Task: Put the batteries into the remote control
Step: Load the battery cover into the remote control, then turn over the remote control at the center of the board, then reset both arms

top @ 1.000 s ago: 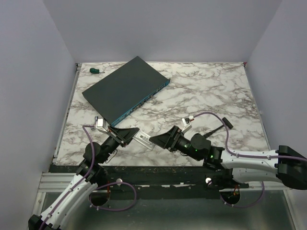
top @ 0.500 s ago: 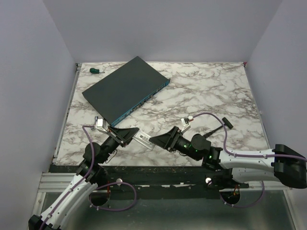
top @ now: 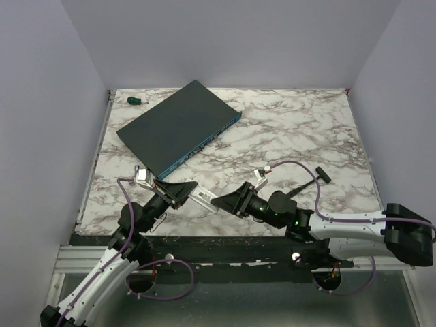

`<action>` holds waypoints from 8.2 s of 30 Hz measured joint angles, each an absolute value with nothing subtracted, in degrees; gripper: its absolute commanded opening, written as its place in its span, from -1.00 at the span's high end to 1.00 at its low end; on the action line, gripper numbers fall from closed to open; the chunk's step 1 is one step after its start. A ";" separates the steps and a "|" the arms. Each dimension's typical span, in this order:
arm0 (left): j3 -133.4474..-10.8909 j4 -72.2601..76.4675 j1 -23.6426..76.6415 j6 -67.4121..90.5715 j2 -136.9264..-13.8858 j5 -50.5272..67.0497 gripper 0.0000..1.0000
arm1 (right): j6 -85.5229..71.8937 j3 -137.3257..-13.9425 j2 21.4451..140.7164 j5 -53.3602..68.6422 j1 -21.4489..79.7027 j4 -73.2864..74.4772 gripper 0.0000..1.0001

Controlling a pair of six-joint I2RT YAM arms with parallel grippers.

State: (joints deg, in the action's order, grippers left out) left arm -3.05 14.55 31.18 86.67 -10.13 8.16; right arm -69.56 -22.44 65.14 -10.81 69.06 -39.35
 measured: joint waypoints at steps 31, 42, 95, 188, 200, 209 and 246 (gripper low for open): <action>-3.05 14.04 31.18 86.43 -9.52 8.19 1.00 | -66.35 -23.00 63.59 -10.90 69.06 -36.42 -0.74; -3.05 15.81 31.18 85.58 -12.12 10.66 1.00 | -61.45 -25.47 60.14 -12.58 69.06 -31.94 -0.84; -4.43 29.82 31.18 83.74 -23.99 23.79 1.00 | -54.08 -29.43 62.33 -7.14 69.06 -26.48 -0.36; -28.91 -29.63 30.96 46.74 -15.49 7.16 -0.97 | -42.74 -62.35 104.75 -47.09 68.23 47.03 0.02; -29.30 -30.61 30.96 46.89 -15.77 4.95 -0.97 | -39.97 -62.41 104.57 -46.87 68.16 44.56 -0.31; -29.50 -31.92 30.96 46.85 -15.77 3.95 -0.97 | -37.26 -58.46 96.75 -38.26 68.14 32.88 -0.70; -29.58 -32.99 30.85 39.03 -13.13 -4.03 -0.97 | -30.83 -14.33 25.36 -13.58 42.68 -7.79 -1.00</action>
